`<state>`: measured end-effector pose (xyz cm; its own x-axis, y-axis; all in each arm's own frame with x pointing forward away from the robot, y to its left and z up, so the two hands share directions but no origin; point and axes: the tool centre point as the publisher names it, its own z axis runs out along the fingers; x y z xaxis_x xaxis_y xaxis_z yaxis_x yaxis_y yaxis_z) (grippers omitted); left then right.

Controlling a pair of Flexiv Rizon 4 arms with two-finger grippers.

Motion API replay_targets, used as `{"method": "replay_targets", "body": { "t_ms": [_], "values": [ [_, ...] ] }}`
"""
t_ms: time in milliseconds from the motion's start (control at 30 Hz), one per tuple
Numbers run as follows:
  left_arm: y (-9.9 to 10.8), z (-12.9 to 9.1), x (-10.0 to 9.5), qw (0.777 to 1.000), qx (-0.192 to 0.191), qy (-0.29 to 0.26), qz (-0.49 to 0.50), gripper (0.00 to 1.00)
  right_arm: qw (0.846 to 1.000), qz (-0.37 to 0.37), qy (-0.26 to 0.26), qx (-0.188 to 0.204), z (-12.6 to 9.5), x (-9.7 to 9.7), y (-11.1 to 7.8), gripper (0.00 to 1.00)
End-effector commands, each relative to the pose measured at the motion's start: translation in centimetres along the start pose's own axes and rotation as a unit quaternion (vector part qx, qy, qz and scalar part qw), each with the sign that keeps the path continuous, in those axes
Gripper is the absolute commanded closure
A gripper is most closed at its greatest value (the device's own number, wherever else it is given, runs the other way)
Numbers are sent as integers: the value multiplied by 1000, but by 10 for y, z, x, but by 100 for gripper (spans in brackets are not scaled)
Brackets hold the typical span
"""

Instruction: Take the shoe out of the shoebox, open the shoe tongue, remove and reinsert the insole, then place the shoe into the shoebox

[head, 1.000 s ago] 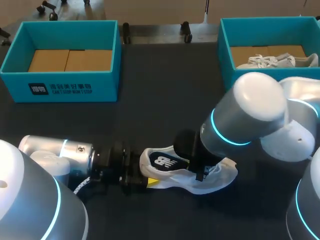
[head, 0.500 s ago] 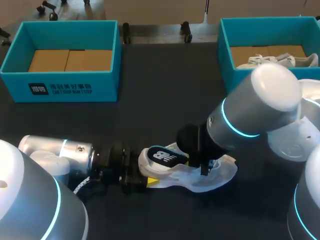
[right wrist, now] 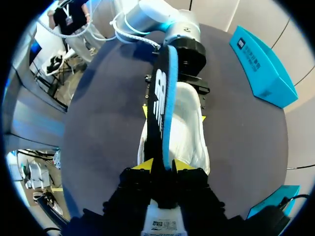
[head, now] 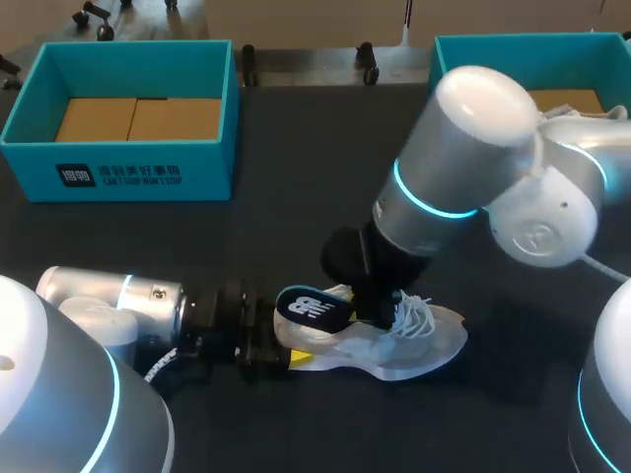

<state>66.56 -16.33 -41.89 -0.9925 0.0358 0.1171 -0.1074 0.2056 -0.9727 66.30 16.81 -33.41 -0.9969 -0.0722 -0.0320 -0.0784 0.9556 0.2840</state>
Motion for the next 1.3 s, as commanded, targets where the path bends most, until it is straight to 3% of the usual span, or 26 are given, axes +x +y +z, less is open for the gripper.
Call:
{"method": "replay_targets", "body": {
  "t_ms": [33,233,500,600,767,1000,1300],
  "values": [
    [0,1,0,1000,0,0,0,100,1000,0,0,20,1,0,8,64],
    [0,1,0,1000,0,0,0,100,999,10,-8,29,-7,5,7,47],
    [0,1,0,1000,0,0,0,100,998,31,-25,38,-29,5,4,44],
    [0,1,0,1000,0,0,0,100,999,33,-25,32,-37,-1,2,33],
    [0,1,0,1000,0,0,0,100,1000,16,5,1,-39,-16,6,51],
    [0,1,0,1000,0,0,0,100,998,-1,60,-8,-29,-32,21,55],
    [0,1,0,1000,0,0,0,100,996,-8,87,-7,-18,-31,32,56]
  ]
}}
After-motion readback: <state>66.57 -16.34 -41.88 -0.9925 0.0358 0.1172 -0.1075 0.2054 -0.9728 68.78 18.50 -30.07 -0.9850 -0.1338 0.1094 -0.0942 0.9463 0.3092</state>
